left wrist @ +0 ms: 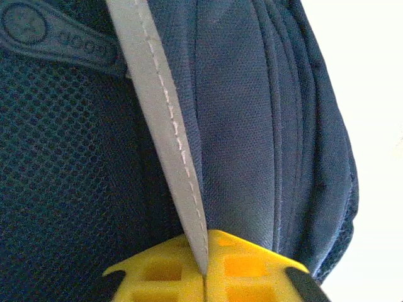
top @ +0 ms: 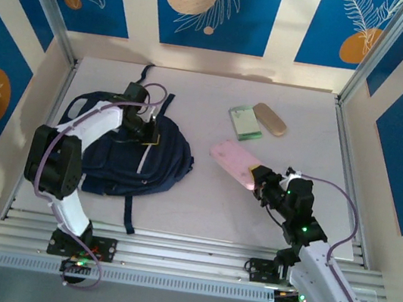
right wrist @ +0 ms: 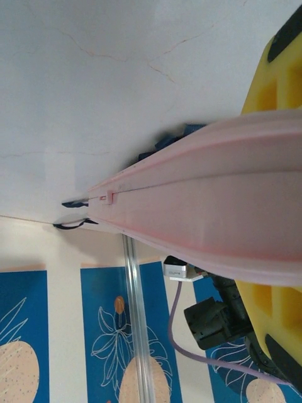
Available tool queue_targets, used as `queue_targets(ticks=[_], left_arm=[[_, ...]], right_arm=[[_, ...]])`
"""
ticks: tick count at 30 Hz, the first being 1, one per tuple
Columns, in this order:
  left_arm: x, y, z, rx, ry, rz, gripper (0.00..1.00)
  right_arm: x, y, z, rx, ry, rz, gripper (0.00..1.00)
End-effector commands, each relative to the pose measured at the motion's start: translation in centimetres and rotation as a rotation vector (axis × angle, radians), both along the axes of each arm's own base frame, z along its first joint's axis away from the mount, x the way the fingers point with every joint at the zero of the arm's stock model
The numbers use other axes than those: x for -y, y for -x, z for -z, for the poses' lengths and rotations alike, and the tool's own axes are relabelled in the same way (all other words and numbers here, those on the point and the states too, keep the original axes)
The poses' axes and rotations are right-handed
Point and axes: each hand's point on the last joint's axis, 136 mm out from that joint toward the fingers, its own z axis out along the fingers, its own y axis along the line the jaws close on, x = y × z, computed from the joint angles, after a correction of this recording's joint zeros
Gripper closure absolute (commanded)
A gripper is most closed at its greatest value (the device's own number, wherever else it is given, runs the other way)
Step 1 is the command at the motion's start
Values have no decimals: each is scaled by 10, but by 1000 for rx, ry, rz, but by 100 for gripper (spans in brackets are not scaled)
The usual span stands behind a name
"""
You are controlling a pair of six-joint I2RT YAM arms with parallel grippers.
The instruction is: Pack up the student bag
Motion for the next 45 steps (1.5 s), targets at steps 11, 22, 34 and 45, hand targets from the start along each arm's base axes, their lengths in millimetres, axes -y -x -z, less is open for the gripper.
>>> queue_targets(ticks=[11,22,34,45], left_arm=[[93,-18,-153,279,134,307,100],[131,27,-263,424,366,472,100],[129,41,-288,477,504,562,100],[133,36,-282,452,525,571,100]], right_arm=[[17,9,-31,99,214,-34,84],[5,20,-93,314,331,-186,83],[-34,-1,-89,277,252,-303,83],[-71,-48,-77,202,202,-169,83]])
